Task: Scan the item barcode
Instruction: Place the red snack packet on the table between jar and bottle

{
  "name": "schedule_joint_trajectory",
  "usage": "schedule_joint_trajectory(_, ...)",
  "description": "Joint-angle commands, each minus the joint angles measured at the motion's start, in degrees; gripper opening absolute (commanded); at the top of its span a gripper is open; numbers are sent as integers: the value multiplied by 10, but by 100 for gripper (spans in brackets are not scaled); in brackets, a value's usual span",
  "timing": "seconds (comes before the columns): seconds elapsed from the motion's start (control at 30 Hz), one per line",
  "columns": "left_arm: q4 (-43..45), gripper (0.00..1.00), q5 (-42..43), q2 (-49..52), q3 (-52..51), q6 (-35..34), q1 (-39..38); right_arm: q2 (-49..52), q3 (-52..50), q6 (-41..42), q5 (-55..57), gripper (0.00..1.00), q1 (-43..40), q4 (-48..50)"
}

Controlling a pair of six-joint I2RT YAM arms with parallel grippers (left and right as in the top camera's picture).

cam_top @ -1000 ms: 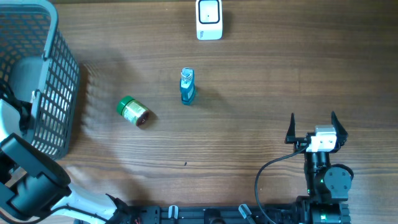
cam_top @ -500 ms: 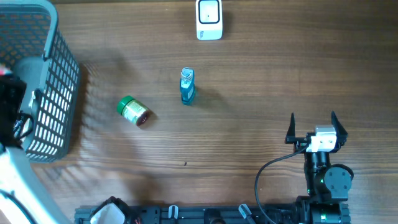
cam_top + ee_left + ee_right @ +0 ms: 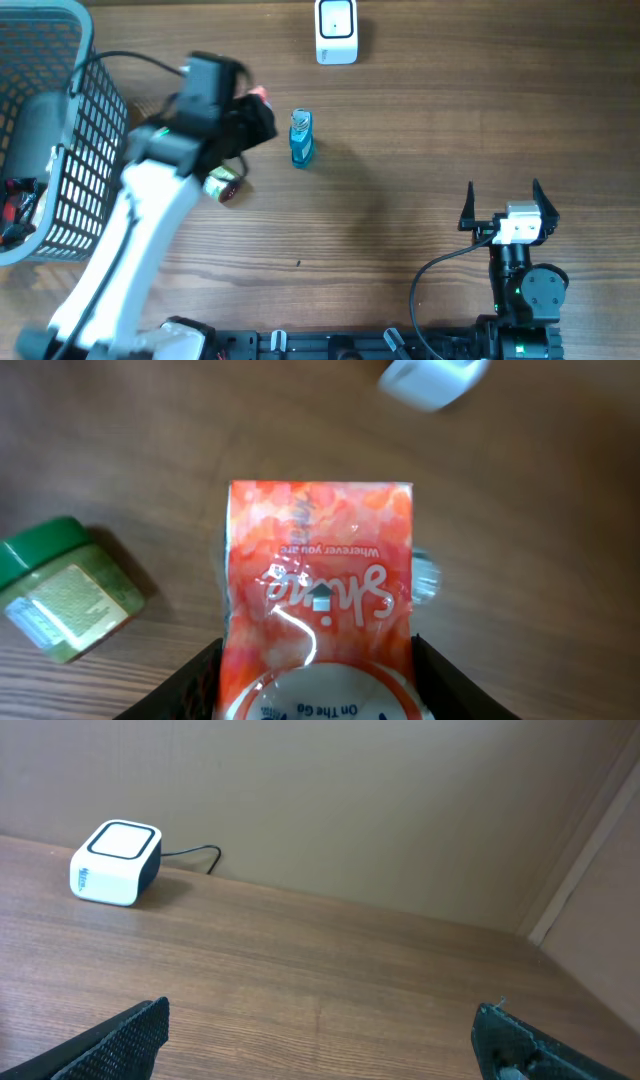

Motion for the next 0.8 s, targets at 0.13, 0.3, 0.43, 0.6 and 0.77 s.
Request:
schedule_joint_trajectory(0.13, -12, 42, -78, 201, 2, -100, -56, -5, 0, -3, 8, 100, 1, 2)
schedule_joint_trajectory(0.3, -33, 43, -116, 211, 2, -99, -56, -5, 0, -3, 8, 100, 1, 2)
schedule_joint_trajectory(0.43, -32, 49, -149, 211, 2, -99, -56, -5, 0, -3, 8, 100, 1, 2)
schedule_joint_trajectory(0.6, -27, 54, -218, 212, -6, -95, -55, -5, 0, -3, 8, 100, 1, 2)
schedule_joint_trajectory(0.77, -46, 80, -231, 207, -10, -93, -55, -5, 0, -3, 8, 100, 1, 2)
